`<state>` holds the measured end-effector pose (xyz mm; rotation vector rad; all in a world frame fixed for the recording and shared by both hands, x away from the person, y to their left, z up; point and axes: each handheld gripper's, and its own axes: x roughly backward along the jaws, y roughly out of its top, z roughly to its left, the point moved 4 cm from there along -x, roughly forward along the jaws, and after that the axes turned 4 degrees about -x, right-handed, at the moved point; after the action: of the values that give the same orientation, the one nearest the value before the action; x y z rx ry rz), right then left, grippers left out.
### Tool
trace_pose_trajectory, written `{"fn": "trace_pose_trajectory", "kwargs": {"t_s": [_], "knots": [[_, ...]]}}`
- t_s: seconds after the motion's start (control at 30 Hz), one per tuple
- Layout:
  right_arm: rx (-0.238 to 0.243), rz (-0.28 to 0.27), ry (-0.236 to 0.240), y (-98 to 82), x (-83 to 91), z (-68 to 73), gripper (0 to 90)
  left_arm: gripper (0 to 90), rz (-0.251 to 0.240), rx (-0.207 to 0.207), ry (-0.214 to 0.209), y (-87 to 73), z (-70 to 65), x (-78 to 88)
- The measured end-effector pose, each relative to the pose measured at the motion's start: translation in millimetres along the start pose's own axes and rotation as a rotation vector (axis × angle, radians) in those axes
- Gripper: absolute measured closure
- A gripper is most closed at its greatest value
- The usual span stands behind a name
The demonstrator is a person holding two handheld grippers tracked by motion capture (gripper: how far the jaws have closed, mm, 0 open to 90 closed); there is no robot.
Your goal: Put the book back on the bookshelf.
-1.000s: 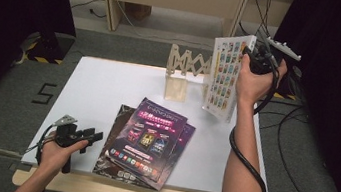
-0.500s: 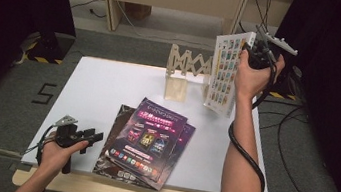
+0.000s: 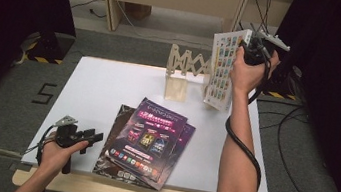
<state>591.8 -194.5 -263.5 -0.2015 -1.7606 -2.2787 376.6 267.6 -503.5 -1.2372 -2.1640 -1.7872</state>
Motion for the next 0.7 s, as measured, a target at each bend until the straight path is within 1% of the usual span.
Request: {"fn": "trace_pose_trajectory", "kwargs": {"t_s": [0.07,0.13,0.23,0.37,0.47,0.5,0.57,0.63,0.7], "knots": [[0.011,-0.007,-0.002,0.4,-0.2,0.1,74.3,50.3,0.001,0.001,0.000,-0.3,0.4,-0.1],[0.010,-0.009,0.000,1.3,-0.6,0.5,74.3,50.3,0.003,0.000,0.001,-0.6,0.5,-0.6],[0.020,-0.015,0.001,0.9,1.8,3.5,74.3,50.3,0.005,0.002,-0.002,-1.1,-0.1,-1.2],[0.006,-0.019,0.006,-0.9,4.1,7.0,74.2,50.3,0.007,0.001,-0.004,-1.5,-0.6,-2.1],[0.006,-0.022,0.009,-1.9,5.1,10.9,74.3,50.3,0.010,0.002,-0.006,-2.1,-1.0,-2.6],[0.015,-0.021,0.010,-2.3,5.5,12.7,74.3,50.3,0.009,-0.002,-0.008,-2.0,-1.0,-2.5],[0.017,-0.024,0.017,-2.4,6.0,16.0,74.3,50.3,0.009,-0.003,-0.007,-1.6,-1.1,-2.2],[0.024,-0.036,0.024,-1.2,5.8,18.1,74.3,50.3,0.008,-0.002,-0.005,-1.7,-0.8,-1.8],[0.028,-0.034,0.027,-0.7,3.9,18.7,74.2,50.3,0.007,0.001,-0.006,-1.9,-0.9,-1.9]]}}
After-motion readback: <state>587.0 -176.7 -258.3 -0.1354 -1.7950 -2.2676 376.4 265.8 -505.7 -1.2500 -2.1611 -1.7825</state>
